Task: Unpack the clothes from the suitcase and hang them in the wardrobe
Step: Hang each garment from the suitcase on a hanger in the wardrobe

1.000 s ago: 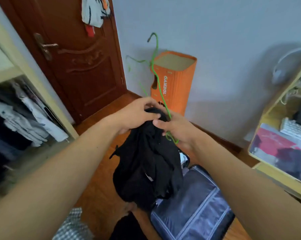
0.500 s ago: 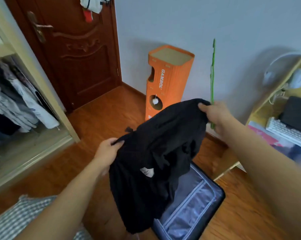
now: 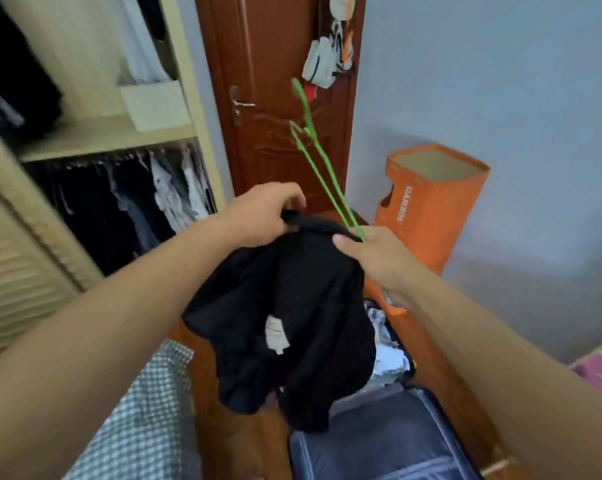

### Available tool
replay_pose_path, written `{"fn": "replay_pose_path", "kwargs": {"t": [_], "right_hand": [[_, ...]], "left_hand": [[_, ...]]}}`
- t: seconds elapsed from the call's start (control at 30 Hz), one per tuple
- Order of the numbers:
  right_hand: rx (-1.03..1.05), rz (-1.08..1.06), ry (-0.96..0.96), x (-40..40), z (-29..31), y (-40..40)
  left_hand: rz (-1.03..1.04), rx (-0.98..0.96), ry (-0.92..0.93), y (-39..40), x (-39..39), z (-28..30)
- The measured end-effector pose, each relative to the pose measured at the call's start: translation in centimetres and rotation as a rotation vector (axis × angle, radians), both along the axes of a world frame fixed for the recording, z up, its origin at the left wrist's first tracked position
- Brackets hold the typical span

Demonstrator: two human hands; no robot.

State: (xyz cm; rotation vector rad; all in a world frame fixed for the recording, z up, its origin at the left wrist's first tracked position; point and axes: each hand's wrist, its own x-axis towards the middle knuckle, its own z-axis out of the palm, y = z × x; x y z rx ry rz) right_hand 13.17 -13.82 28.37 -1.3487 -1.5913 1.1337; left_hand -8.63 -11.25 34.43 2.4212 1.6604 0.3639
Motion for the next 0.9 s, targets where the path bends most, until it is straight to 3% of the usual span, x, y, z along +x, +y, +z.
{"fn": "replay_pose_path", "kwargs": {"t": [0.03, 0.07, 0.1, 0.17, 0.2, 0.3, 0.4, 0.47, 0.53, 0.6, 0.7, 0.83, 0.9], "right_hand": [[-0.013, 0.016, 0.057, 0.3, 1.1, -0.6], [-0.016, 0.05, 0.094, 0.4, 2.3, -1.0], [-0.022, 0.084, 0.143, 0.5, 3.5, -1.3], [-0.044, 0.166, 0.265, 0.9, 6.4, -1.9], [-0.06, 0.213, 0.331, 1.2, 7.7, -2.3], [-0.131, 0.331, 0.431, 1.8, 10.6, -3.6], [-0.212, 0.326, 0.471, 1.4, 11.9, -5.3], [-0.261, 0.282, 0.505, 1.0, 12.2, -6.6], [-0.282, 0.222, 0.493, 0.7, 12.0, -7.8], [-0.288, 0.163, 0.492, 0.9, 11.3, -8.9], [-0.289, 0.084, 0.51, 2.3, 10.0, -10.4], [-0.263, -0.055, 0.335, 4.3, 8.2, -11.6], [-0.246, -0.099, 0.289, 4.8, 7.4, -12.0]], "left_hand": [[0.227, 0.231, -0.058, -1.4, -0.6, -1.1], [0.461, 0.336, -0.239, -3.6, -1.0, -2.6], [0.64, 0.302, -0.518, -6.2, -1.0, -4.5], [0.88, -0.075, -0.966, -10.9, -1.1, -10.9], [0.937, -0.273, -1.023, -13.1, -1.1, -14.2], [0.925, -0.59, -1.07, -17.0, -1.0, -21.9], [0.771, -0.727, -1.201, -19.4, 1.1, -22.2], [0.555, -0.837, -1.158, -20.1, 2.4, -22.2], [0.426, -0.908, -1.0, -20.8, 3.3, -22.0], [0.378, -0.853, -0.891, -20.6, 3.3, -24.4], [0.432, -0.758, -0.924, -22.5, 3.5, -24.9], [0.665, -0.532, -0.876, -25.4, 1.5, -24.1], [0.726, -0.525, -0.936, -26.2, -0.4, -23.5]]}}
